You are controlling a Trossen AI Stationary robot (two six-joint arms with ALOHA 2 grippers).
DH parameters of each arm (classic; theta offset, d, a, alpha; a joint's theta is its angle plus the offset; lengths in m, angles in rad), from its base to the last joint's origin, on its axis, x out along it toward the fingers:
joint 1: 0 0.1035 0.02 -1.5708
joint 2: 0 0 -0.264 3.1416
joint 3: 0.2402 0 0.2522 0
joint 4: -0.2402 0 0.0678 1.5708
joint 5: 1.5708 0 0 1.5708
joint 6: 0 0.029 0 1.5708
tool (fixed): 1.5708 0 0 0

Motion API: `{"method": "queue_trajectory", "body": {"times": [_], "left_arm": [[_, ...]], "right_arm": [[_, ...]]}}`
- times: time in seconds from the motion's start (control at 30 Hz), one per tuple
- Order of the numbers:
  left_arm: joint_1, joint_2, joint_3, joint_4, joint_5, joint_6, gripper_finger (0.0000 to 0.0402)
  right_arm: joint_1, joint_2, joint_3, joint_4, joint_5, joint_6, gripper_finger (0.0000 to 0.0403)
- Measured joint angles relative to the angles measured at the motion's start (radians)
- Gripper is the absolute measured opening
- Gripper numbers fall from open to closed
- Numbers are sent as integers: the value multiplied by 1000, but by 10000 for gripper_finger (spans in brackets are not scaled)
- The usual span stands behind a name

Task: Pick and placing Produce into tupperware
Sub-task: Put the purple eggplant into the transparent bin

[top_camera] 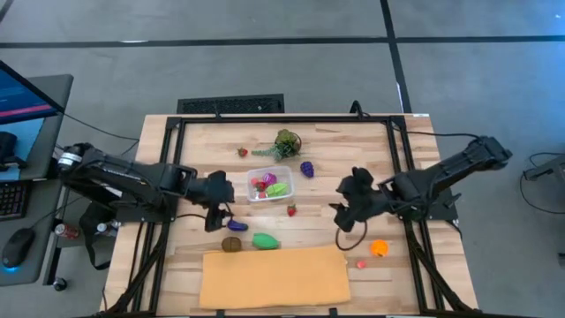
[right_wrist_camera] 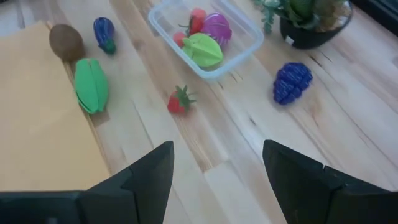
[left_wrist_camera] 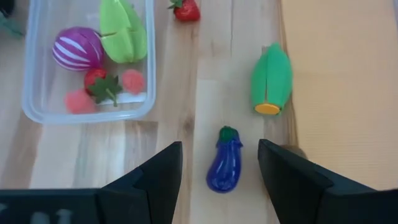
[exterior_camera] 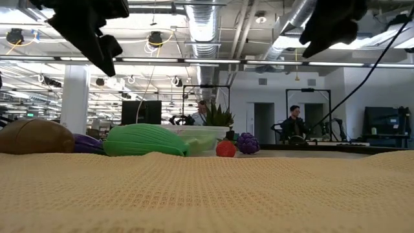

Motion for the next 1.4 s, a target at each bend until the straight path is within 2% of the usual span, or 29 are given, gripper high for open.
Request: {"method": "queue_trajectory", "body": {"times": [0.13,0.5,0.67,0.87,1.33,1.4], "left_arm": [[-67,31,0,0,-76,-11,200],[-138,274,0,13,-72,-21,200],[-139,352,0,19,-49,-28,200],[-139,379,0,49,-45,-28,200],[-135,378,0,136,-38,0,200],[-128,379,0,151,-12,-7,200]], "right_arm": [[75,-11,0,-72,75,114,240],[232,-7,0,-193,202,361,240],[273,-7,0,-225,207,429,240],[301,-7,0,-252,211,488,240],[300,-7,0,-252,237,489,240],[300,-7,0,-249,237,489,240]]}}
